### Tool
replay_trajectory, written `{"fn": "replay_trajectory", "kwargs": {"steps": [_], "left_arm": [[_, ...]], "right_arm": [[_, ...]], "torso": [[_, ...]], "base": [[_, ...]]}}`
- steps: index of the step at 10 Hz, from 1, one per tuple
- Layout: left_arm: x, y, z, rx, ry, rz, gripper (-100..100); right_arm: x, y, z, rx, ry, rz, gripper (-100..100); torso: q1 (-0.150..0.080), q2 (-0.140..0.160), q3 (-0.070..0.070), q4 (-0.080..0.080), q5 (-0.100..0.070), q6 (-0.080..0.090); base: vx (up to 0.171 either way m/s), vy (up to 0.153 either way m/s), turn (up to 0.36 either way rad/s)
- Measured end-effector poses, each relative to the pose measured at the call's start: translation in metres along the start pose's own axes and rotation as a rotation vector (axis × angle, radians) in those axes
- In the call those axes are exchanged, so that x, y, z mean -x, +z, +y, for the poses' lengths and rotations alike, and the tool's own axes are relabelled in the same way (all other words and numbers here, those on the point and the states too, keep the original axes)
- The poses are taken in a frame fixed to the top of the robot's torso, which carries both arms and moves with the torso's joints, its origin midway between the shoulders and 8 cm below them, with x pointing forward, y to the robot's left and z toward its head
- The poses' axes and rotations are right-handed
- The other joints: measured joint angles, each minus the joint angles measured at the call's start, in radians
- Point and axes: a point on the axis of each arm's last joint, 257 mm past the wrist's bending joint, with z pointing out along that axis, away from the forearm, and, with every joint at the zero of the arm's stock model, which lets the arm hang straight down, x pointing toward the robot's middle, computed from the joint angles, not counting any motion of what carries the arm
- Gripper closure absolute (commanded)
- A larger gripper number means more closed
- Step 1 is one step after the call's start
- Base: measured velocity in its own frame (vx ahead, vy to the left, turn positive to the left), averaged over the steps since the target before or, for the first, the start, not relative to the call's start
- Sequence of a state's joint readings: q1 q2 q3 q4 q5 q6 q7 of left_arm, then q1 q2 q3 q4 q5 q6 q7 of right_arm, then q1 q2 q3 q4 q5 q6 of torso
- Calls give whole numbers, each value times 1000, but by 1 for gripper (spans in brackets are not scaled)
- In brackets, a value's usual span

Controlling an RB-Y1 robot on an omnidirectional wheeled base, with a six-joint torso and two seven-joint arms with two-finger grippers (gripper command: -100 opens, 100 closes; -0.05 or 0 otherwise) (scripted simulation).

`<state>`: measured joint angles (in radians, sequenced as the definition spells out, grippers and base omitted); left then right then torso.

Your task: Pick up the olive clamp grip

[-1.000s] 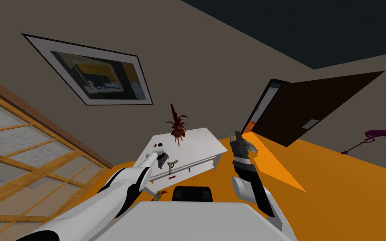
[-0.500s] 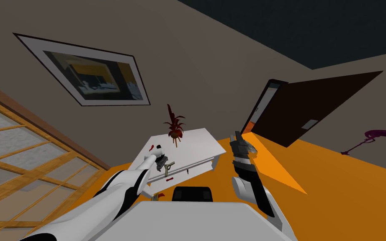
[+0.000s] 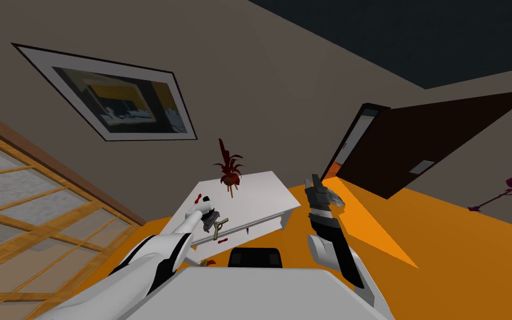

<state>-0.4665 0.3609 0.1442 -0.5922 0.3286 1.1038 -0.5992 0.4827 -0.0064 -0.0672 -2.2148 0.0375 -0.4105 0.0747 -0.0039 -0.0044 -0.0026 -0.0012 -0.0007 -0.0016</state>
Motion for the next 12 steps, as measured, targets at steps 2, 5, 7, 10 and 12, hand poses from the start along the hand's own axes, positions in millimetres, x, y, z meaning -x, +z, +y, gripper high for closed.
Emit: {"fn": "replay_trajectory", "kwargs": {"steps": [2,5,7,10,12], "left_arm": [[6,5,15,-3,14,-2,-100],[6,5,16,-3,17,-2,100],[7,5,16,-3,17,-2,100],[5,3,10,-3,14,-2,100],[-1,-1,-4,-3,3,-1,100]], "right_arm": [[0,0,0,0,0,0,0],[0,0,0,0,0,0,0],[0,0,0,0,0,0,0],[0,0,0,0,0,0,0],[0,0,0,0,0,0,0]], "torso": [[-1,-1,-1,0,0,0],[3,3,1,0,1,1],[3,2,1,0,2,1],[5,5,2,1,2,2],[9,7,4,1,2,1]], "base": [[57,-51,28],[2,-2,0],[0,0,0],[-45,39,-42],[-94,95,-72]]}}
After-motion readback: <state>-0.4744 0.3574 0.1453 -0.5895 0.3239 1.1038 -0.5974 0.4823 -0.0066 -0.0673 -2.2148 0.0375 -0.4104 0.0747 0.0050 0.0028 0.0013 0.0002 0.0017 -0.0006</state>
